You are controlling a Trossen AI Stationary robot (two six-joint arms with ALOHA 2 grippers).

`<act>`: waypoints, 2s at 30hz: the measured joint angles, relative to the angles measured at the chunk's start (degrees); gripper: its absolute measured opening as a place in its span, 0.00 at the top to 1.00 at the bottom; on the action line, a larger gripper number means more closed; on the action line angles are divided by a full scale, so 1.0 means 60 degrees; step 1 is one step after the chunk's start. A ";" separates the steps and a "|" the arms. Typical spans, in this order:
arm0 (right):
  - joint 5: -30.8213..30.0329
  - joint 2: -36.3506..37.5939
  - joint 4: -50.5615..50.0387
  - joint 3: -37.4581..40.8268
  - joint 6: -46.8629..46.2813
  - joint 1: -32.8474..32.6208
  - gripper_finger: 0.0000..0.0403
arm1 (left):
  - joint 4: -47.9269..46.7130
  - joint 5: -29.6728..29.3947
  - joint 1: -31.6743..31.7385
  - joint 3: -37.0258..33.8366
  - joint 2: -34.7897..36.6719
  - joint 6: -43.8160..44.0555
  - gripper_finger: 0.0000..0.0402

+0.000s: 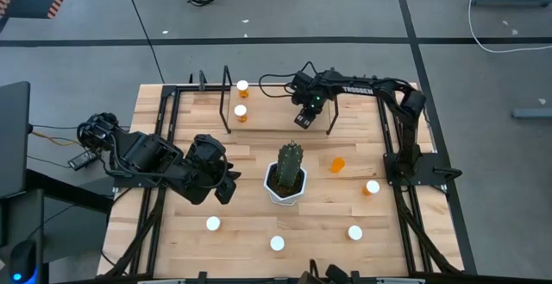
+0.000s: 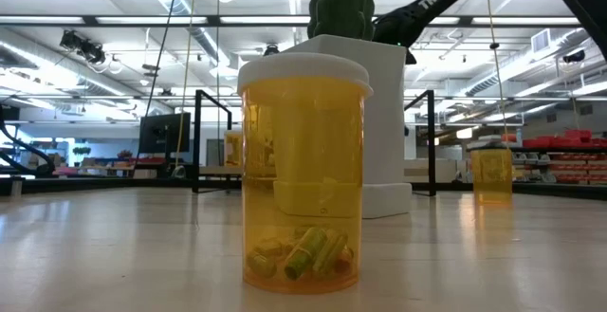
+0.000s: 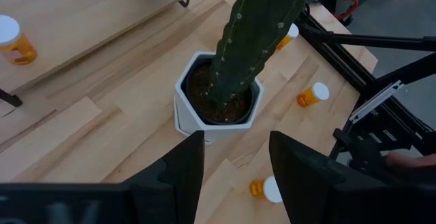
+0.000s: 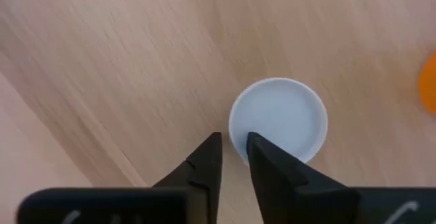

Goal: Pick and place medicine bottles onto shelf by color
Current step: Put the orange medicine bottle on the shelf

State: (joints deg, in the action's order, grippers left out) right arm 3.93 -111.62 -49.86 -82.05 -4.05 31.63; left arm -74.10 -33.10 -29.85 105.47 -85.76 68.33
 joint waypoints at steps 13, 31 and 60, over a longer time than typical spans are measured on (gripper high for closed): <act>0.0526 -0.0112 -0.0792 -0.2252 0.0098 0.0016 0.98 | -0.0037 0.0000 -0.0001 0.0000 0.0000 -0.0080 0.57; 0.0149 -0.0075 -0.0497 -0.0881 0.0946 0.0081 0.64 | 0.0054 -0.0001 0.0000 0.0000 0.0000 0.0004 0.57; 0.0434 -0.0056 0.0524 -0.0243 0.1273 0.0081 0.99 | 0.0757 0.0000 0.0018 0.0000 0.0000 0.0328 0.57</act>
State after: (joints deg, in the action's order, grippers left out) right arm 6.54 -111.96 -46.71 -83.51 3.58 32.12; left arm -69.56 -33.10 -29.74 105.47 -85.76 70.30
